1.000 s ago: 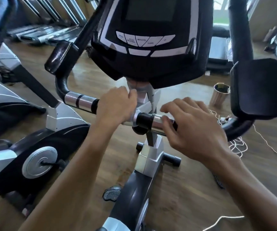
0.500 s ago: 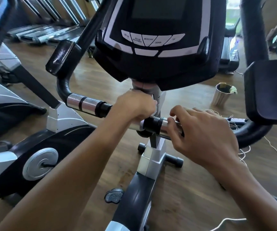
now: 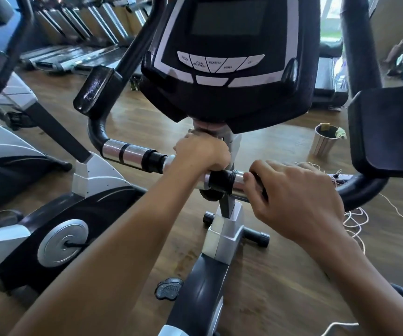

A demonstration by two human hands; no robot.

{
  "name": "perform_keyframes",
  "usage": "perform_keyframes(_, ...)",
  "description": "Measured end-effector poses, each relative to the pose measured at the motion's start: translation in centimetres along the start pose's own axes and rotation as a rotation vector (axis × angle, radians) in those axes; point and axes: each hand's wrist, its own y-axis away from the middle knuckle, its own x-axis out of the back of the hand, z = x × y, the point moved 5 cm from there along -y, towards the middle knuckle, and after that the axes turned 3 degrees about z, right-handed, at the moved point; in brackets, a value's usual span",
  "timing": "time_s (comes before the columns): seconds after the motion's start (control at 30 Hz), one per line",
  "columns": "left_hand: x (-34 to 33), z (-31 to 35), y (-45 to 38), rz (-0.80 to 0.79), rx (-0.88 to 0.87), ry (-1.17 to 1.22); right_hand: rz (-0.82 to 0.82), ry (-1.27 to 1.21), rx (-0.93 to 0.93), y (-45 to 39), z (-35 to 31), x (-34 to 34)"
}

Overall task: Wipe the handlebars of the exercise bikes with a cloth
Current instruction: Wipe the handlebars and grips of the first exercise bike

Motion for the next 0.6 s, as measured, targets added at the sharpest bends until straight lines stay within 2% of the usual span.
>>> perform_keyframes(0.07,0.1,0.0,-0.7,0.069,-0.009,0.016,-0.004,-0.011,0.002,0.0,0.0,-0.1)
perform_keyframes(0.2,0.1,-0.7,-0.5,0.087,-0.142,-0.029,0.014,-0.025,-0.013,0.0,0.1,0.1)
perform_keyframes(0.3,-0.1,-1.8,-0.9,0.106,-0.116,0.056,-0.022,-0.074,-0.014,0.2,0.3,-0.1)
perform_keyframes(0.4,-0.1,-1.2,1.5,0.098,-0.087,0.039,-0.033,-0.070,0.000,0.3,0.6,-0.3)
perform_keyframes(0.5,0.1,-1.2,5.5,0.341,-0.223,0.017,-0.033,-0.050,0.015,0.2,0.7,-0.3)
perform_keyframes(0.57,-0.3,-2.4,8.3,0.515,-0.359,0.168,-0.037,-0.059,0.019,0.3,0.7,-0.3)
perform_keyframes(0.6,-0.4,-3.0,9.6,0.538,-0.424,0.239,-0.033,-0.061,0.018,0.3,0.7,-0.2)
